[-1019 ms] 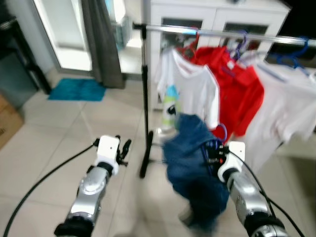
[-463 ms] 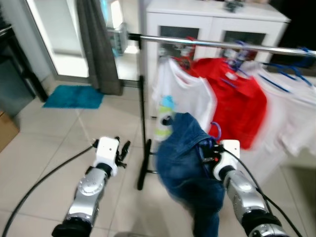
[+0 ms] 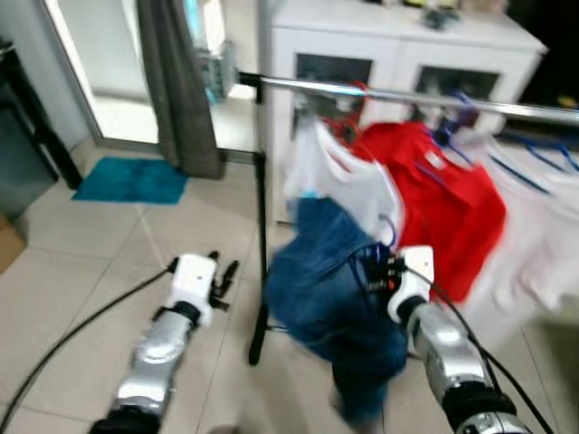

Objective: Hang hanger

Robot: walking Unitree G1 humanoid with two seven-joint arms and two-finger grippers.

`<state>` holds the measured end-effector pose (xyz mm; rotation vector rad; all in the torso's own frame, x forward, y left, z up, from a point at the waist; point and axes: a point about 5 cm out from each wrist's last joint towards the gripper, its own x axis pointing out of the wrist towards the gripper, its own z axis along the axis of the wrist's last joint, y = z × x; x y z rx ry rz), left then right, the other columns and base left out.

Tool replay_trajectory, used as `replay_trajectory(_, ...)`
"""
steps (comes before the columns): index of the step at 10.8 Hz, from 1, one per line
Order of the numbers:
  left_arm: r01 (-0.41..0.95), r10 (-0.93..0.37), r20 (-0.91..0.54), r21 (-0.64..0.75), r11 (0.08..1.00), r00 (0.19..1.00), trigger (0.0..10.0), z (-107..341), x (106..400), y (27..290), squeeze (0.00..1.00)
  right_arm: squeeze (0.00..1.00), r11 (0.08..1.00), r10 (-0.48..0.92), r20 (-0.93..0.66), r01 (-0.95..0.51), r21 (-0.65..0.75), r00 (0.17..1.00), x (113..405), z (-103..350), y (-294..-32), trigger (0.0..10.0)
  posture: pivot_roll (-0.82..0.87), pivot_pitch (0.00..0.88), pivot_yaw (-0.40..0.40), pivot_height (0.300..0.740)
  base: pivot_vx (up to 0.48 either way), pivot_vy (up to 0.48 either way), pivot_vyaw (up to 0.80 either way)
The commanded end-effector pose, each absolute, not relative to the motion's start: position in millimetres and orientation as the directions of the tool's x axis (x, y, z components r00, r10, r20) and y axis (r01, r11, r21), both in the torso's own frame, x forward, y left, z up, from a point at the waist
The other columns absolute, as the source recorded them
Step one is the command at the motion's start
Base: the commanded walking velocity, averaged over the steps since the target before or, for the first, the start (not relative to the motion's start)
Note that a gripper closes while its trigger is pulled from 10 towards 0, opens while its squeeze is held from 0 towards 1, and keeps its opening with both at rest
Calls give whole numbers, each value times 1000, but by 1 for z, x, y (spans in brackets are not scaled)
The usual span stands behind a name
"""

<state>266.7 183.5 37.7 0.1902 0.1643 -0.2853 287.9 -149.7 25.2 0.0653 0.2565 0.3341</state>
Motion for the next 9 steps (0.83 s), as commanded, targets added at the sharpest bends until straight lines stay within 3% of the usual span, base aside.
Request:
replay_trajectory(1,305,-274,-186,163,938,943,10000,40,267,182,0,0,942,335,-196,-320,103,922,295,36,-146,10000,114,0,-23,740,379,0,0)
replay_trajectory(9,324,-295,-180,163,932,938,10000,45,269,181,0,0,954,297,-193,-281,106,935,294,38,-151,10000,122,0,-33,740,378,0,0)
